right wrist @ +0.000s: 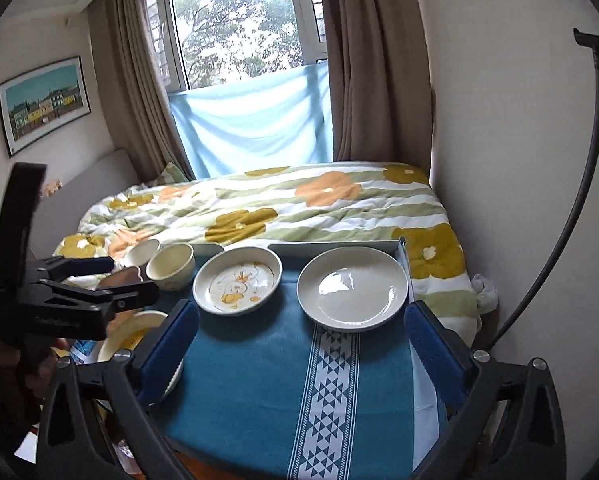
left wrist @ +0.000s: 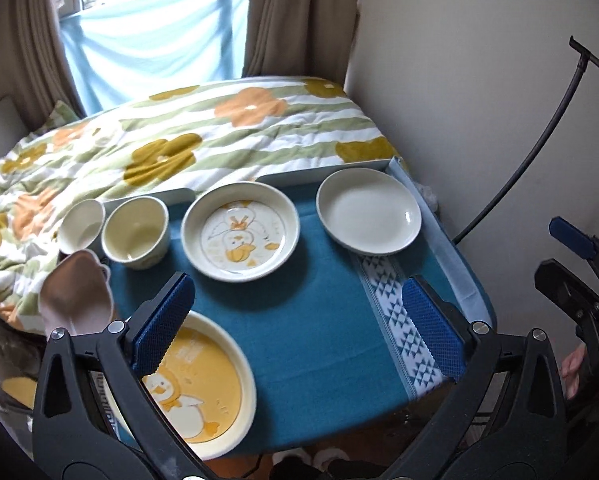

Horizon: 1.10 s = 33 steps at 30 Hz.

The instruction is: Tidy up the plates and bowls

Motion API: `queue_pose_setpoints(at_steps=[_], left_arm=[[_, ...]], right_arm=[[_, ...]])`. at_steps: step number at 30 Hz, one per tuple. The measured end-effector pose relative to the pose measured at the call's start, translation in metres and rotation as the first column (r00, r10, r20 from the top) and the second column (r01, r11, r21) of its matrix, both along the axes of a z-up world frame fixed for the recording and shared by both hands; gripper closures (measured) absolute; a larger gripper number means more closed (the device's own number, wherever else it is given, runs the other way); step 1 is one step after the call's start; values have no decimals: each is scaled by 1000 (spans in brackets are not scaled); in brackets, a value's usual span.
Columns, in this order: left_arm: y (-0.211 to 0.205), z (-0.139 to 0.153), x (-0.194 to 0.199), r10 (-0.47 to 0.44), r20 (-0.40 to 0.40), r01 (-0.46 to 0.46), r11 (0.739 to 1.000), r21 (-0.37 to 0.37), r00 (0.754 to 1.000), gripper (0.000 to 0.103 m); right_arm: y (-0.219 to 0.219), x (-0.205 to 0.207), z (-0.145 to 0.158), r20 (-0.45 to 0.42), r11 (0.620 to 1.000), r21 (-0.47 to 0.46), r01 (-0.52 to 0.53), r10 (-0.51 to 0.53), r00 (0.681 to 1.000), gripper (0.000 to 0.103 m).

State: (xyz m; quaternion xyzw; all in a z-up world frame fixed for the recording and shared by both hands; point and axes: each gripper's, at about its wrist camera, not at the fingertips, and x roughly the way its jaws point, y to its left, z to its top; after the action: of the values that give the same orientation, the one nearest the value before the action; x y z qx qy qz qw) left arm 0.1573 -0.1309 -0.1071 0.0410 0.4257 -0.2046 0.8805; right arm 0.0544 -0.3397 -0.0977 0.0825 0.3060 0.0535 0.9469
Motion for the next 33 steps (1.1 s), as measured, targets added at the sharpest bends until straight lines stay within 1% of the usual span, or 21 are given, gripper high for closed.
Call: queue_pose_setpoints(at_steps=[2,5,6,9,11,13,14,16,17,18,19,21,22,24,25,26,27,29,31,33], left_arm=[[-12,4,14,-36,-9,36,999,-24,999,0],[-40,3,40,-88,-14,88,996,2,996,0],[-46,1,48,-107,-21,107,994,6,994,0],[-70,-12,83,-169,-66,170,986,1,983,0],[-83,-24,107,-208,-107,208,978,-11,972,0],[-95,-41,133,-255,-150,254,967,-24,955,0],[-103,-50,147,-279,-178,279,960,-24,944,0],[-116,-70,169,-314,-214,319,948,-10,925,4],[-122,-80,180,-331,-232,339,941,-5,915,8],[-130,-94,193,-347,-256,358,934,-1,902,14],[-137,-106,203,-358,-278,374,928,2,891,18],[-147,-130,221,-373,-319,399,917,17,871,32],[-150,-140,228,-378,-334,408,912,24,863,35],[-153,-159,239,-384,-363,420,907,23,849,45],[-154,-166,243,-389,-377,426,905,17,841,47],[-155,-173,247,-393,-386,431,902,13,835,51],[-156,-178,250,-394,-393,434,901,13,830,53],[-158,-186,255,-400,-406,442,897,8,821,53],[-158,-190,258,-407,-412,447,894,1,815,56],[-160,-193,260,-415,-418,455,891,-3,809,68]], right_arm=[[-11,0,7,-1,999,43,1,-1,1000,1],[-21,11,7,-22,998,51,47,-46,999,1],[-25,16,4,-47,996,63,61,-58,997,1],[-40,37,-13,-127,982,151,113,-95,987,1],[-48,51,-28,-174,972,184,147,-115,978,1],[-56,64,-43,-203,958,224,181,-135,970,1],[-60,69,-51,-211,946,252,202,-150,966,1],[-67,83,-70,-258,923,286,258,-186,948,1],[-69,90,-79,-283,913,289,288,-206,937,2],[-70,97,-89,-303,904,292,312,-221,927,6],[-71,104,-99,-321,897,295,329,-232,918,9],[-73,116,-117,-362,881,294,370,-256,896,21],[-73,120,-127,-381,874,292,389,-266,885,24],[-74,129,-144,-420,863,286,417,-278,864,36],[-74,132,-152,-436,859,281,428,-283,854,38],[-74,134,-158,-451,855,276,438,-288,845,43],[-75,136,-164,-463,851,275,448,-292,837,46],[-77,139,-174,-482,838,280,469,-300,823,47],[-78,142,-180,-497,828,282,485,-307,812,50],[-80,146,-183,-503,824,279,492,-311,806,54]])
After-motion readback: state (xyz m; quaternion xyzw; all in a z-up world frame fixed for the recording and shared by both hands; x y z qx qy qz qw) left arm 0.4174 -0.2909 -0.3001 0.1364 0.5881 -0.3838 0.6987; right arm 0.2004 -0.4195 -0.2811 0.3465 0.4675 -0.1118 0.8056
